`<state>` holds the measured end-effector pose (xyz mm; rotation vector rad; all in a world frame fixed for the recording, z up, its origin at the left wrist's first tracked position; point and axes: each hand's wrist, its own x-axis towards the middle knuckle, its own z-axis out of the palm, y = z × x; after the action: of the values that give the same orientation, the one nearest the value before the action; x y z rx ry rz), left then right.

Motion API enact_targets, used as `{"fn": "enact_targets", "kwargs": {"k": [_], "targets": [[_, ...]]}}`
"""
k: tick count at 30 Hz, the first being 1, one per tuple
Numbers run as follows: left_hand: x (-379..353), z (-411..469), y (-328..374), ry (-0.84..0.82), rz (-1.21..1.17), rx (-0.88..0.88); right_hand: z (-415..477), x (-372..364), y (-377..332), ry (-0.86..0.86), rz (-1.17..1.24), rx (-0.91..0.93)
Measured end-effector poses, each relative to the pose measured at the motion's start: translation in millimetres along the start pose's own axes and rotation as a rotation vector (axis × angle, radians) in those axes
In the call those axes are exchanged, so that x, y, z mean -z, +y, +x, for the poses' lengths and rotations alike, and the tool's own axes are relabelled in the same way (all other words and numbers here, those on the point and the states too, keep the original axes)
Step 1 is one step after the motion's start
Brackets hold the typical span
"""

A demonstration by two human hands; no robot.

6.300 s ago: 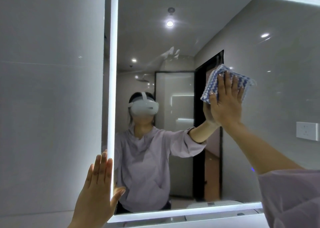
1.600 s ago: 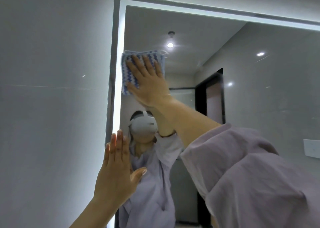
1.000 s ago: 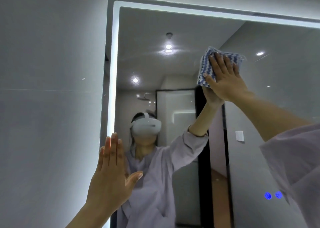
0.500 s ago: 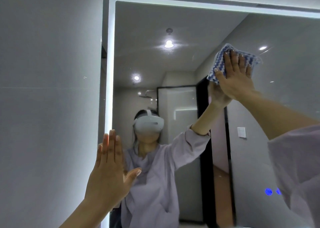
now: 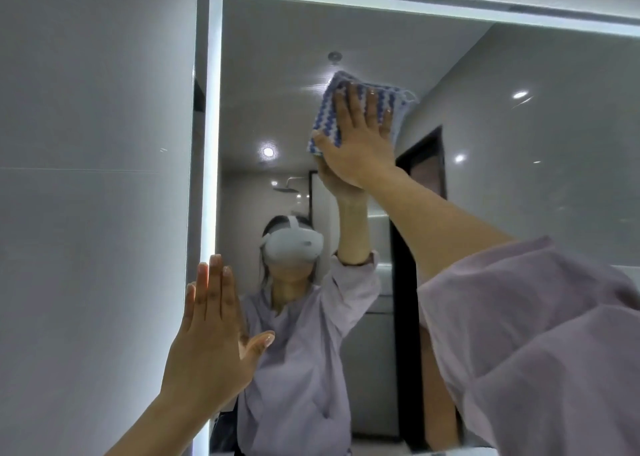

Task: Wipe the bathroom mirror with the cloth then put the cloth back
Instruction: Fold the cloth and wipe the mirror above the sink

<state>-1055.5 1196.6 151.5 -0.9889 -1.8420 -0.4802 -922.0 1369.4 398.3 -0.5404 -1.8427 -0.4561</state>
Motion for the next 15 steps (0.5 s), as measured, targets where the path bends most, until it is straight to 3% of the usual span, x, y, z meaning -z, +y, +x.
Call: {"fn": "enact_targets", "kwargs": {"k": [15], "targets": [[-0.8, 3.1, -0.9, -0.028, 0.018, -0.004, 13.4, -11.9, -133.5, -0.102, -0.042, 0.337]]}}
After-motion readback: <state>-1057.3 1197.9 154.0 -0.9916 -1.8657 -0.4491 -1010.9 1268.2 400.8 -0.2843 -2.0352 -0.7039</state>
